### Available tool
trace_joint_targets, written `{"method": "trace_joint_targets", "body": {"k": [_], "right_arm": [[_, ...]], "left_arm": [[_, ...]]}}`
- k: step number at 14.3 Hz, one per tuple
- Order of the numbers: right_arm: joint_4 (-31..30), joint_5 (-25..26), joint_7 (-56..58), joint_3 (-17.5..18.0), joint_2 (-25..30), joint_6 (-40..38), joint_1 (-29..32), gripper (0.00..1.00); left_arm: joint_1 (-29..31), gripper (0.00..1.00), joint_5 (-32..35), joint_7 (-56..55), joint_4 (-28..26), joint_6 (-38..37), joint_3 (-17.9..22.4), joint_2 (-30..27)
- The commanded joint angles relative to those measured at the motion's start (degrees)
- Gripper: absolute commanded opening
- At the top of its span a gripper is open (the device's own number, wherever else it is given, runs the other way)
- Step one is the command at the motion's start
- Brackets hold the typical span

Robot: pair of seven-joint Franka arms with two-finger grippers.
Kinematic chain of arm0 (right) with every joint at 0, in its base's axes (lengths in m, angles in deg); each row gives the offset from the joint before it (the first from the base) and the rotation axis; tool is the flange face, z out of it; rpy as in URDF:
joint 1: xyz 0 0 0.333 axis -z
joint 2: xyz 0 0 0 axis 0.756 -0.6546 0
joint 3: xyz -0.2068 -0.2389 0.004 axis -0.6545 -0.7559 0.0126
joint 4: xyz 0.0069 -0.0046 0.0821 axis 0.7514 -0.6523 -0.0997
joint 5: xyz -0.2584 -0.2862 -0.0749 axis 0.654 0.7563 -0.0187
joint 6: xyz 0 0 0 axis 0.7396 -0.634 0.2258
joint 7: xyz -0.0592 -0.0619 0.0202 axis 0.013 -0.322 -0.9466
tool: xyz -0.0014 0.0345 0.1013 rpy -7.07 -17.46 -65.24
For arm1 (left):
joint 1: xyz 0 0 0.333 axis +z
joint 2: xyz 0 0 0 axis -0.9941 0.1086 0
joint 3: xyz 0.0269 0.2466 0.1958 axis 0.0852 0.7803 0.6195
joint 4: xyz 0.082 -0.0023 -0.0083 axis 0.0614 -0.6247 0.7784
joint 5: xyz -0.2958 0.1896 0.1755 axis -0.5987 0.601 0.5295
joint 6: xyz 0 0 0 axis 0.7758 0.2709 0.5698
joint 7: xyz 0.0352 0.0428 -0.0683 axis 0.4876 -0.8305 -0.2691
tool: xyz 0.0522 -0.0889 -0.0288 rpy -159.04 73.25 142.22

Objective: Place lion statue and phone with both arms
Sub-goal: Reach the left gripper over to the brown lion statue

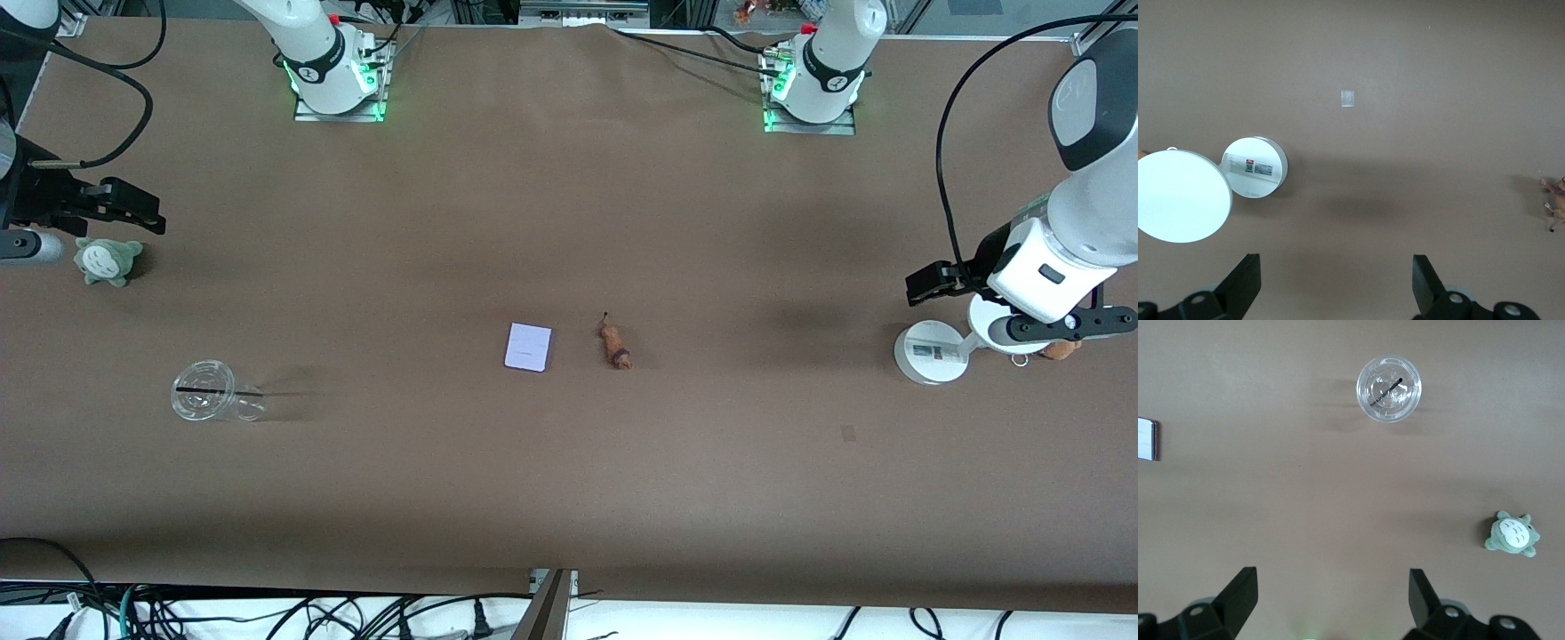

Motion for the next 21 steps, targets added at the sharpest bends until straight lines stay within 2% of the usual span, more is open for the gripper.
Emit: {"method": "trace_joint_targets", "body": {"k": [1, 8, 12, 15, 18, 21], "right_arm": [[1.28, -0.98, 0.92, 0.21, -0.67, -0.31, 0.27, 1.0], [1.28, -0.72, 0.84, 0.21, -0.67, -0.31, 0.27, 1.0], [1.2, -0.8, 0.66, 0.21, -0.67, -0.4, 0.27, 1.0], [1.2, -1.07, 0.05, 0.21, -0.58, -0.39, 0.19, 1.0], [1.28, -1.07, 0.04, 0.21, -0.58, -0.04, 0.1, 1.0], [1.2, -0.54, 0.04, 0.21, -0.66, -0.04, 0.1, 1.0]], "left_arm": [[-0.87, 1.0, -0.32, 0.0, -0.4, 0.55, -0.09, 1.07], [-10.27, 1.0, -0.4, -22.64, -0.06, 10.65, -0.09, 8.44], [-16.33, 1.0, -0.32, -41.62, 0.12, 18.9, -0.09, 15.03], [-20.46, 1.0, -0.4, -48.58, 0.47, 23.48, 0.17, 20.3], [-24.15, 1.0, -0.4, -54.73, 4.85, 25.34, 0.26, 25.93], [-28.29, 1.0, -0.49, -60.54, 7.33, 25.34, 0.52, 28.93]]}}
